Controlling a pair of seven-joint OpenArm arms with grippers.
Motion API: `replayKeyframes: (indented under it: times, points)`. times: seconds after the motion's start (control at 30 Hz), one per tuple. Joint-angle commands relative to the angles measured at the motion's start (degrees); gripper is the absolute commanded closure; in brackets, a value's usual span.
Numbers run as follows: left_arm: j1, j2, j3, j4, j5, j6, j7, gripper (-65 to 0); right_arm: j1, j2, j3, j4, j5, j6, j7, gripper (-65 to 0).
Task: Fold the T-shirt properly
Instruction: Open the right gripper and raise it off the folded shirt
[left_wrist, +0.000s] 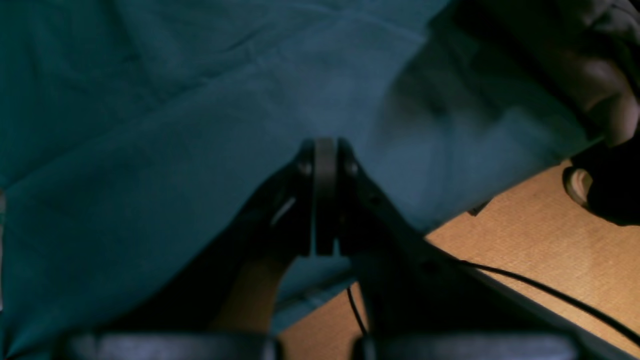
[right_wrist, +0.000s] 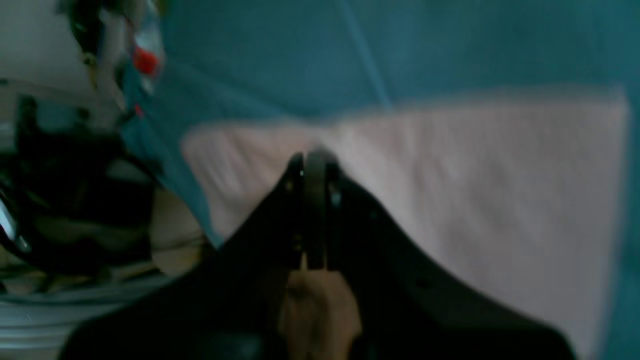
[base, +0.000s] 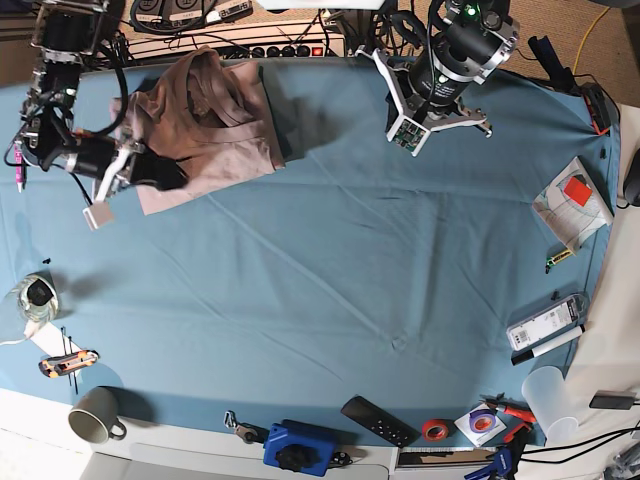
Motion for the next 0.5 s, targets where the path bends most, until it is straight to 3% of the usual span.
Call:
replayKeyframes:
  times: [0.0, 0.23, 0.37, 0.47]
  points:
    - [0.2, 0.1, 0.1, 1.0, -0.4, 0.2, -1.4, 0.0, 0.7, -0.4, 0.4, 0.8, 1.5, 0.1, 0.7, 0.0]
    - [0.2, -0.2, 0.1, 1.0, -0.2, 0.2, -1.7, 0.0, 1.0, -8.1, 0.4, 0.7, -15.9, 0.1, 0.7, 0.0]
    - [0.2, -0.2, 0.1, 1.0, 4.0, 0.2, -2.2, 0.0, 1.0, -8.7, 0.4, 0.7, -23.2, 0.1, 0.7, 0.0]
    - [0.2, -0.2, 0.0, 1.0, 7.3, 0.2, -2.3, 0.0, 1.1, -7.9, 0.5, 0.7, -22.9, 0.1, 0.7, 0.0]
